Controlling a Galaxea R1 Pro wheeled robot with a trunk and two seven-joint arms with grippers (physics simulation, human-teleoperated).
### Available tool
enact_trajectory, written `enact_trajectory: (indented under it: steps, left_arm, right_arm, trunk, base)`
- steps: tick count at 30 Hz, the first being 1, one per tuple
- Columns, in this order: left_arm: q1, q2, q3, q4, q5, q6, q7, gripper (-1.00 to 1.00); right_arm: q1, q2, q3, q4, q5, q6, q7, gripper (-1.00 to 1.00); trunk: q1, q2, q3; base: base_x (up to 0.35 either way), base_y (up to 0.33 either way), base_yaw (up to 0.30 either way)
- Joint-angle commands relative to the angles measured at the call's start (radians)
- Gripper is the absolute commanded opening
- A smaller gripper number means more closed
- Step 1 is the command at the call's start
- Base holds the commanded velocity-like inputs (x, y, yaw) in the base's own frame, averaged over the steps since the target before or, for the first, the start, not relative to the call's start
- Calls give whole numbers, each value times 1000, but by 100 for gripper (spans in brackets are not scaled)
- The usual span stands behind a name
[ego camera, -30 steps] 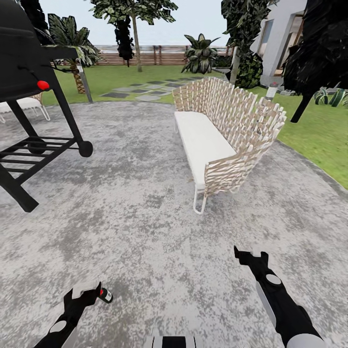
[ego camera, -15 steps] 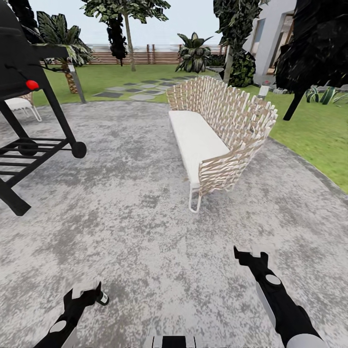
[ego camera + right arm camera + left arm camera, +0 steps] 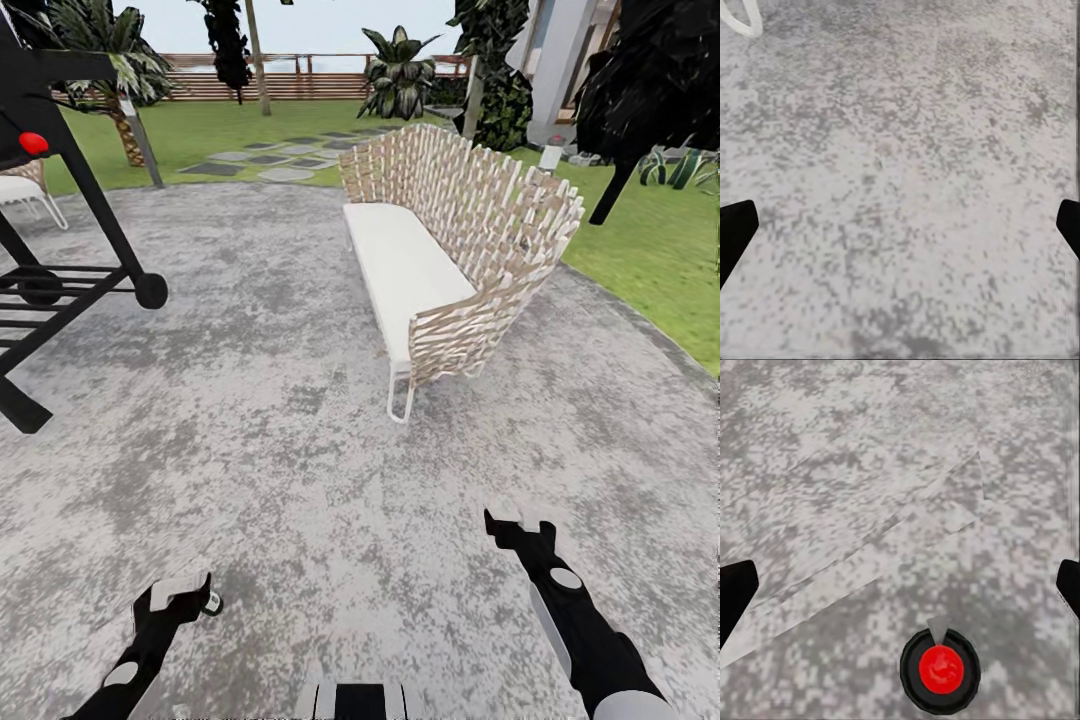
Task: In the garden, pick up the pesticide atomizer on the floor and spray pesticide onto both trees until each tree trunk is fully covered.
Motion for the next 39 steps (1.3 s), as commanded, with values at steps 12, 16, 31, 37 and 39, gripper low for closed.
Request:
enact_trajectory:
  steps: [12,16,31,37,39]
  left_arm:
    - [0,-2,-8,9,7,-17,-2,100]
    - [1,-1,-7,12,11,-33,-2,100]
    - [0,-1,-4,15,18,-89,-1,100]
    - [0,-1,-3,14,18,-89,-1,100]
    - [0,-1,-3,14,18,-89,-1,100]
  right_arm:
    - [0,0,0,-1,3,3,0,100]
    - [0,1,1,-1,3,3,0,100]
    - [0,1,1,-1,3,3,0,100]
    - [0,1,1,-1,3,3,0,100]
    - [0,1,1,-1,3,3,0,100]
  trunk:
    - [2,-2,-27]
    - [4,-3,-43]
    - [11,-6,-101]
    - [14,-8,-125]
    - [15,-8,-134]
  base:
    - [0,0,-48]
    - [0,0,0]
    - [0,0,0]
    - [0,0,-39]
    - [0,0,-102]
